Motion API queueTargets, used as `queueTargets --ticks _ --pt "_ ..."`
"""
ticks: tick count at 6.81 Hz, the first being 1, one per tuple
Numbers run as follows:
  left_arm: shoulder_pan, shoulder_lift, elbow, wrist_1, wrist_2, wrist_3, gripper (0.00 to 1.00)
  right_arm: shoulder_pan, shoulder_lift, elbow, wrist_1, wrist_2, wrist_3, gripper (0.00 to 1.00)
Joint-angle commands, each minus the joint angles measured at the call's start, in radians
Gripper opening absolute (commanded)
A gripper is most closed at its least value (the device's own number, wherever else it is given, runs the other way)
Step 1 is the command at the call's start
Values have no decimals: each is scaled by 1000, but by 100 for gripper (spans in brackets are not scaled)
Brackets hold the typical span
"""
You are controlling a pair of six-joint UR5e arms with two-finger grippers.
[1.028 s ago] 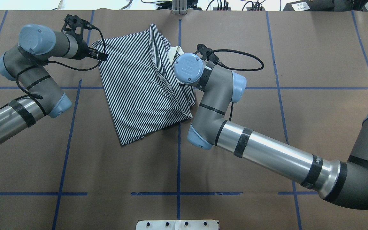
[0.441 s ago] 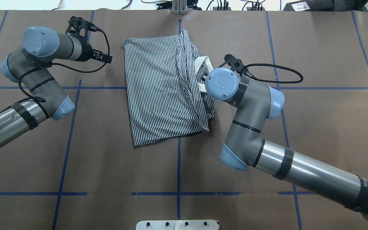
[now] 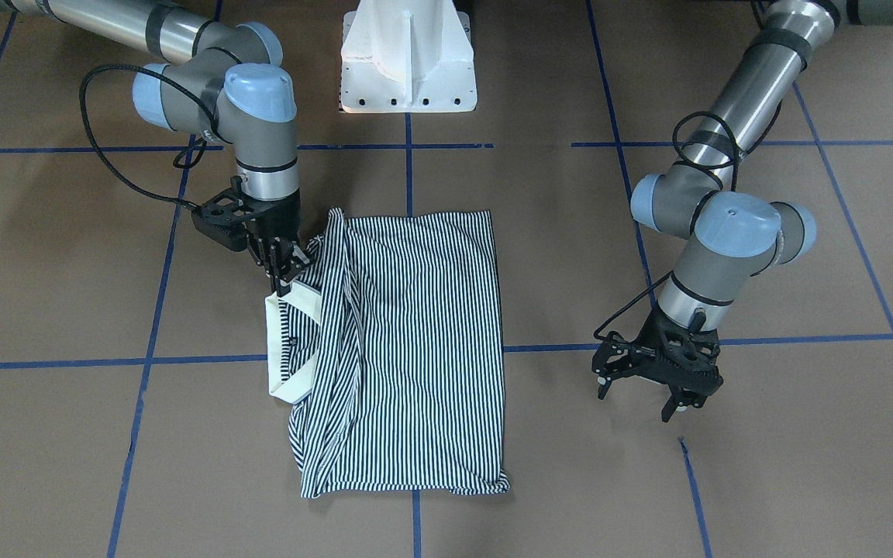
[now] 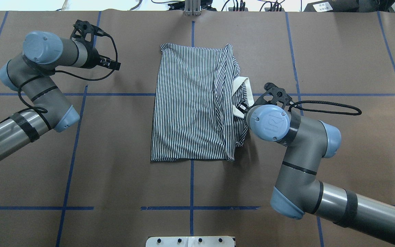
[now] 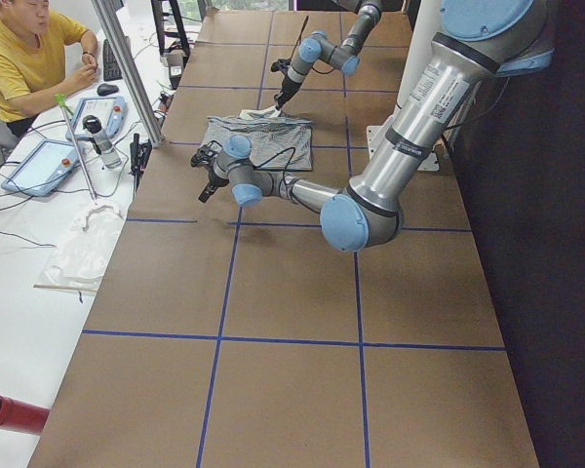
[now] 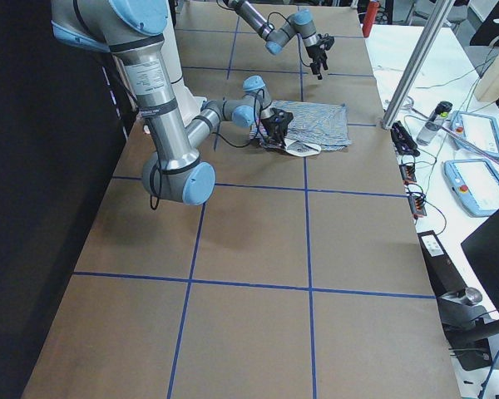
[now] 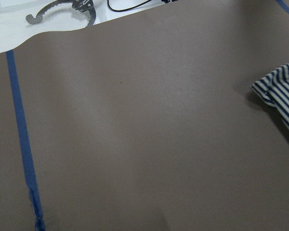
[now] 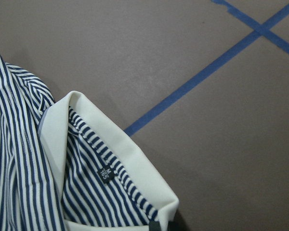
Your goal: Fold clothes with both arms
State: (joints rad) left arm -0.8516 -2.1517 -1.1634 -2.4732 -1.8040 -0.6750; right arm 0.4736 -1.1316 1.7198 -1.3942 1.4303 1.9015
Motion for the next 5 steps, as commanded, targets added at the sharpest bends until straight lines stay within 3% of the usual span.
queueTargets --ticks 1,3,5 --pt "5 3 -10 0 0 0 100 -10 -17 38 -14 2 -75 100" --pt "9 18 -24 0 0 0 100 -12 -13 186 -212 53 -266 100" --pt "11 38 -41 -1 -2 0 100 -94 16 187 -256 41 -269 100"
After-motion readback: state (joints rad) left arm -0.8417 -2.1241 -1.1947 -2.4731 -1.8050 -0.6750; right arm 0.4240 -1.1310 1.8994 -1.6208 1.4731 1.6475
